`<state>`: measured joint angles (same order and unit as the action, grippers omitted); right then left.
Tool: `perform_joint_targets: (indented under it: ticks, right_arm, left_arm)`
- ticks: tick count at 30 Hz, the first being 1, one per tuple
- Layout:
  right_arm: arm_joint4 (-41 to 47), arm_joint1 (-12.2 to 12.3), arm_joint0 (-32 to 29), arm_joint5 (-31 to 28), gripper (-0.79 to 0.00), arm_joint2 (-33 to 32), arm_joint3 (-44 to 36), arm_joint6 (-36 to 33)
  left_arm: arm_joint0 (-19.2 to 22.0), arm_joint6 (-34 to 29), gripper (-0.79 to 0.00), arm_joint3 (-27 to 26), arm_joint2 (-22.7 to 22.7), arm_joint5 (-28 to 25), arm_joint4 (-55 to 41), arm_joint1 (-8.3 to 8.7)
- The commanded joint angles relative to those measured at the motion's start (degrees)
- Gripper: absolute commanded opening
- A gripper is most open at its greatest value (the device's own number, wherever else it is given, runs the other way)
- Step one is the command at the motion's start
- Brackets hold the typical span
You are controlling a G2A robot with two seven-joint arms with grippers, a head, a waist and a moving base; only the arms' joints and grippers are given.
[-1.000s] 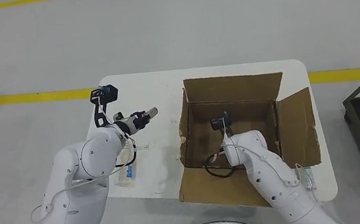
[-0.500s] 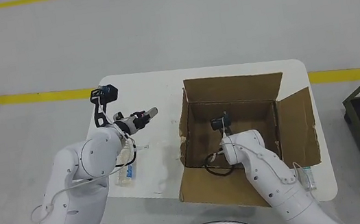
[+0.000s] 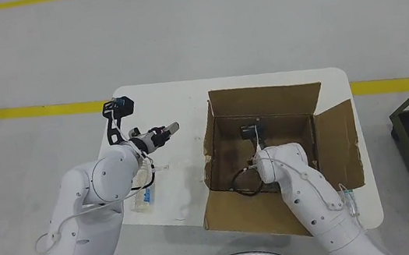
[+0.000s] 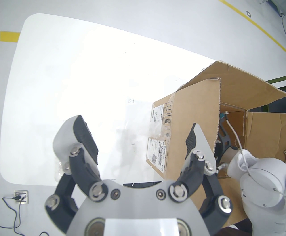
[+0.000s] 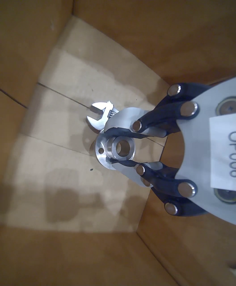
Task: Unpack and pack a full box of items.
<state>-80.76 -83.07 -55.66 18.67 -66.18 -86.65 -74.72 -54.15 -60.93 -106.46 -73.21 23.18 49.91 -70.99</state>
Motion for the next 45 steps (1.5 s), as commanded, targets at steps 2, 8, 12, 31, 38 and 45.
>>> perform_joint_targets:
  ticks: [2, 8, 12, 31, 38, 45]
  right_arm:
    - [0.8, 0.6, -2.4, -0.9, -0.785, -3.8, -8.8, -0.5]
    - [9.3, 1.7, -9.0, -6.4, -0.785, -13.8, -26.9, 4.4]
    - [16.6, 2.2, -14.6, -9.9, -0.785, -20.5, -34.2, 9.9]
    - [25.9, 2.4, -19.1, -11.5, -0.785, -26.4, -37.6, 21.6]
    - [31.0, 3.3, -19.4, -12.6, -0.785, -40.9, -44.5, 28.3]
    - [27.1, 4.6, -23.2, -13.1, -0.785, -54.4, -42.9, 25.0]
  left_arm:
    - [0.0, 0.0, 0.000, 0.0, 0.0, 0.0, 0.0, 0.00]
    - [0.0, 0.0, 0.000, 0.0, 0.0, 0.0, 0.0, 0.00]
    - [0.0, 0.0, 0.000, 0.0, 0.0, 0.0, 0.0, 0.00]
    - [0.0, 0.0, 0.000, 0.0, 0.0, 0.0, 0.0, 0.00]
    - [0.0, 0.0, 0.000, 0.0, 0.0, 0.0, 0.0, 0.00]
    - [0.0, 0.0, 0.000, 0.0, 0.0, 0.0, 0.0, 0.00]
